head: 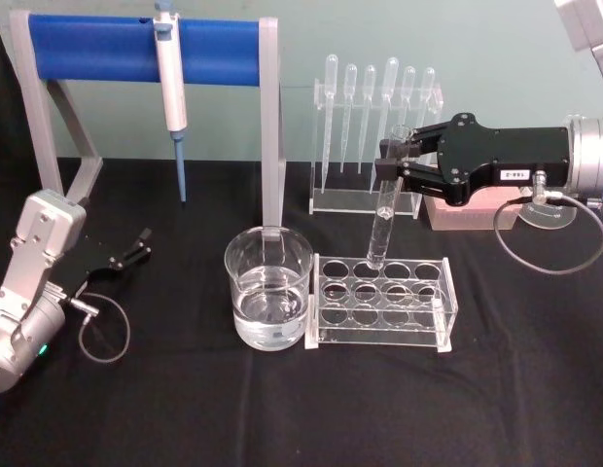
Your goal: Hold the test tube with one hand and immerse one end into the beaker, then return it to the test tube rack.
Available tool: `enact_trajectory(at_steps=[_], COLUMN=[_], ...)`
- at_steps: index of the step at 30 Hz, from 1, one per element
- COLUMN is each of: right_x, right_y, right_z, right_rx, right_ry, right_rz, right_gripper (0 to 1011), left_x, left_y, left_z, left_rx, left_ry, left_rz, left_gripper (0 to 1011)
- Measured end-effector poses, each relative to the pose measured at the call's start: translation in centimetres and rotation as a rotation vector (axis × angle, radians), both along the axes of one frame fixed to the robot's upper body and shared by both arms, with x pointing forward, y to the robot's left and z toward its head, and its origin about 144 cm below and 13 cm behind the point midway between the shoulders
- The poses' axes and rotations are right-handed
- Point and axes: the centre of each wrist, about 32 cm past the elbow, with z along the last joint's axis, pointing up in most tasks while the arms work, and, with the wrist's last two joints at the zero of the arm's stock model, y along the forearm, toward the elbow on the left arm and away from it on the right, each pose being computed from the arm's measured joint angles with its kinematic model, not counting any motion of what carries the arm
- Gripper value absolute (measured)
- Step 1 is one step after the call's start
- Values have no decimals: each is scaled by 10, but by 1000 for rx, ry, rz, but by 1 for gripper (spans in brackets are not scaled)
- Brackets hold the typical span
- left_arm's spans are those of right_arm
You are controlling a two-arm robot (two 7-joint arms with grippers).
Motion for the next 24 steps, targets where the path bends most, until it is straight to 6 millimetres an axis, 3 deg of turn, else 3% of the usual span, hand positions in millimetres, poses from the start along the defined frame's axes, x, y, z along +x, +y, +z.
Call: enact_trajectory(at_steps=[19, 24], right_x=[0, 2], right_y=[0, 4], right_z=[0, 11], right_rx=[0, 2], right_ry=[0, -36], right_rz=[0, 17], right_gripper=[238, 238], left_x=[0, 0], left_y=[0, 0], left_z=[0, 0], left_rx=[0, 0], left_ry=[0, 0], left_rz=[0, 0], left_gripper=[1000, 1000])
